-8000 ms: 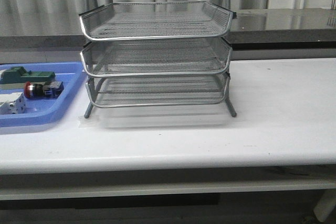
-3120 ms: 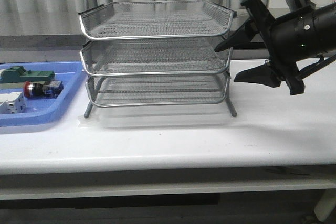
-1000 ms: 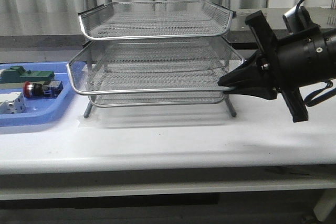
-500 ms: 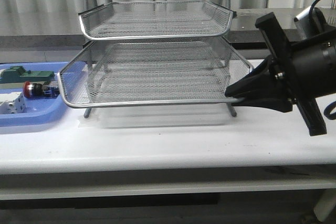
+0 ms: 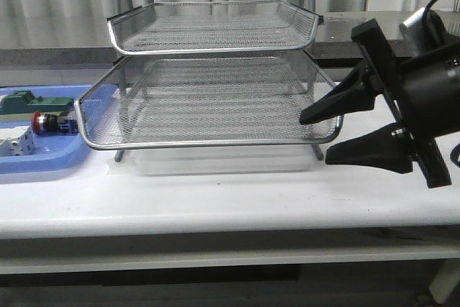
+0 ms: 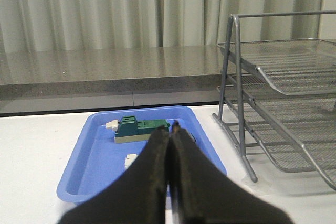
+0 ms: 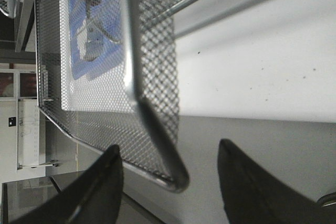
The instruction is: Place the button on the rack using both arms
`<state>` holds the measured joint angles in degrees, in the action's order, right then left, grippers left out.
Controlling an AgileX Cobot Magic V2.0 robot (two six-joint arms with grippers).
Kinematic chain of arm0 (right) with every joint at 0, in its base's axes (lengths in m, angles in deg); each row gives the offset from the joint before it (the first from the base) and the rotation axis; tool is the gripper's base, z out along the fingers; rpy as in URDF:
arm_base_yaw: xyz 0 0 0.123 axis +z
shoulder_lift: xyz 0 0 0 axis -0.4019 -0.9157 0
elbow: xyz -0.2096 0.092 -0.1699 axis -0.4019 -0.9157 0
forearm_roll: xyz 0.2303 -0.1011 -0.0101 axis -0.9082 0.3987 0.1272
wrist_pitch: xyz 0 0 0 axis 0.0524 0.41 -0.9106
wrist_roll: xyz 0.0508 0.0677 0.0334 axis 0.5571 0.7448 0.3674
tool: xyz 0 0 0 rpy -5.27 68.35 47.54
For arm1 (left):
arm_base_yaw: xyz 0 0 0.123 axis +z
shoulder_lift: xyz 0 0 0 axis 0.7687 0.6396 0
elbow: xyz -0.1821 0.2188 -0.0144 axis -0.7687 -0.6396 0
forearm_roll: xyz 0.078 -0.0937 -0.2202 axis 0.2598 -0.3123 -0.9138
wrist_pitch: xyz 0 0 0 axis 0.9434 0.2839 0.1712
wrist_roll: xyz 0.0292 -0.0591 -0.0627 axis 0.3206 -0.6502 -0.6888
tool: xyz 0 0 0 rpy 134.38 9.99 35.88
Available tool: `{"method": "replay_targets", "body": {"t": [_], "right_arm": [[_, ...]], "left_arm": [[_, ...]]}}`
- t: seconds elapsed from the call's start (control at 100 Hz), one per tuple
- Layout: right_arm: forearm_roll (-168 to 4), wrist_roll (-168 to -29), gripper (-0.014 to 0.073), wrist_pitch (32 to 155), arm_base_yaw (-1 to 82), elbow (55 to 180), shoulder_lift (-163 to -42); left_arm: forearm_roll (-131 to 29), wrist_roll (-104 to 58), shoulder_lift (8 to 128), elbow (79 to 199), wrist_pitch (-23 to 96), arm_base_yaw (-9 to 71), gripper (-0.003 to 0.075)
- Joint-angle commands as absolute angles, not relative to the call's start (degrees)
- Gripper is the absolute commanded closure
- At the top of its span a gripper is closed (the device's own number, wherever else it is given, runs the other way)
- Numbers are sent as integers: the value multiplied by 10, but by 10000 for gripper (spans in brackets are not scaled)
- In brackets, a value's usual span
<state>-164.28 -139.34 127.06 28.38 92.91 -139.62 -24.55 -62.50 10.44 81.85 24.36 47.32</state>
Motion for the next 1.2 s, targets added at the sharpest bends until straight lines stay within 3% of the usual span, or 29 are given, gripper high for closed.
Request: {"method": "replay_targets", "body": {"t": [0.0,0.36,0.8,1.19], "right_arm": [[-1640,-1400,165,1311,284,938,-1357],[-1433,-1250,165,1274,284,938,-1255],[-1133,-1064,165,1182,284,939,-1040],[-846,-854,165,1253,284,1000,-937]], "left_arm": [[-249,-630,86,787,200,474,741],[-249,-630,86,787,200,474,741],[-249,-630,86,787,200,474,741],[-249,-630,86,787,200,474,741]]}}
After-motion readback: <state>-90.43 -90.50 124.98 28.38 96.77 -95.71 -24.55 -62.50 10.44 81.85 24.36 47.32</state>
